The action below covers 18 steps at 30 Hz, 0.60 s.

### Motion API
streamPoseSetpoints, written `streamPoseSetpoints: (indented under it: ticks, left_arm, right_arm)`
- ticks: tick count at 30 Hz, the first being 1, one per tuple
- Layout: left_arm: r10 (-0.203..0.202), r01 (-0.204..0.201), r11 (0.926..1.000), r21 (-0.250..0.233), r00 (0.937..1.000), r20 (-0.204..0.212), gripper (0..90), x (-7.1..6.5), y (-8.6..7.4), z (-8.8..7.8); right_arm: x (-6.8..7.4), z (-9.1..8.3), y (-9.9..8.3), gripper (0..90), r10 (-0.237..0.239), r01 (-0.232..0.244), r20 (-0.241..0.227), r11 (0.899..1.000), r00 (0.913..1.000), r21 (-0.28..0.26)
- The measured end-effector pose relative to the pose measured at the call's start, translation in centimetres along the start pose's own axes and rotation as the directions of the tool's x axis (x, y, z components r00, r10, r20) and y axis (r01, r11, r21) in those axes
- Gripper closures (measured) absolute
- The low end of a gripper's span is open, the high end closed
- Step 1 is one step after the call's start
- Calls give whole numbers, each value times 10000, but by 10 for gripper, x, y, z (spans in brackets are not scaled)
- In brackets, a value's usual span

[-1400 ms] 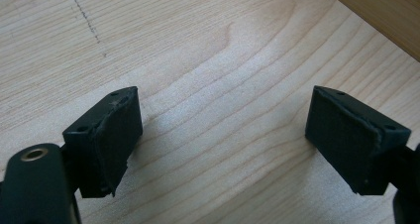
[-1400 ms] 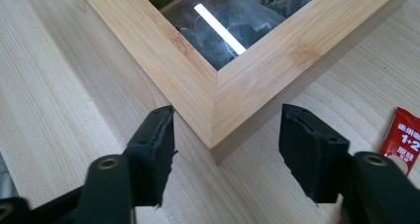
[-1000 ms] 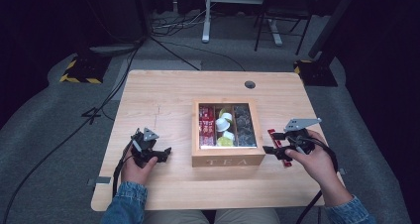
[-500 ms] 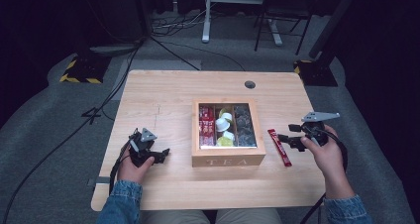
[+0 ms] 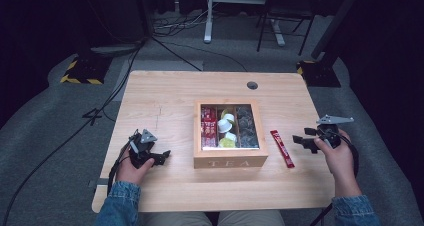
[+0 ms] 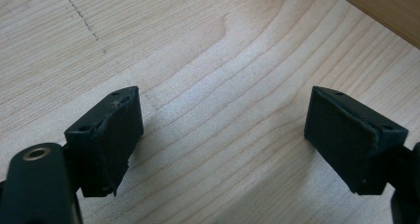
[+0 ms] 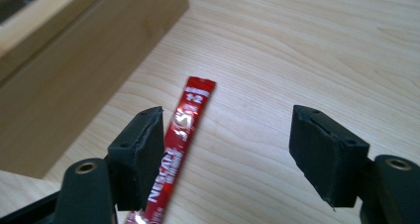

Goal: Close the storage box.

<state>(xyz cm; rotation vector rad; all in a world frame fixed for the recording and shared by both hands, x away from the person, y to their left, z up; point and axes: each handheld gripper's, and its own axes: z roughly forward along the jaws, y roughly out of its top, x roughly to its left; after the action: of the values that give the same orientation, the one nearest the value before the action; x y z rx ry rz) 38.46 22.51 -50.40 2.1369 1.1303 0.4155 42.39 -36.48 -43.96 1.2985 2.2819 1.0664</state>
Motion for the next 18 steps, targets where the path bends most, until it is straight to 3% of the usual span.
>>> streamPoseSetpoints:
  ticks: [6,14,18]
  left_arm:
    - [26,-26,10000,3,10000,-5,154,1,0,0]
    - [158,-158,9999,25,9999,-30,154,5,0,-1]
    - [34,-34,10000,3,10000,16,153,5,0,-1]
  right_arm:
    - [-18,4,-14,302,478,-477,310,9989,9984,-45]
    - [-34,15,-34,302,658,-661,603,9978,9960,31]
    - [-42,20,-44,299,793,-799,813,9968,9935,44]
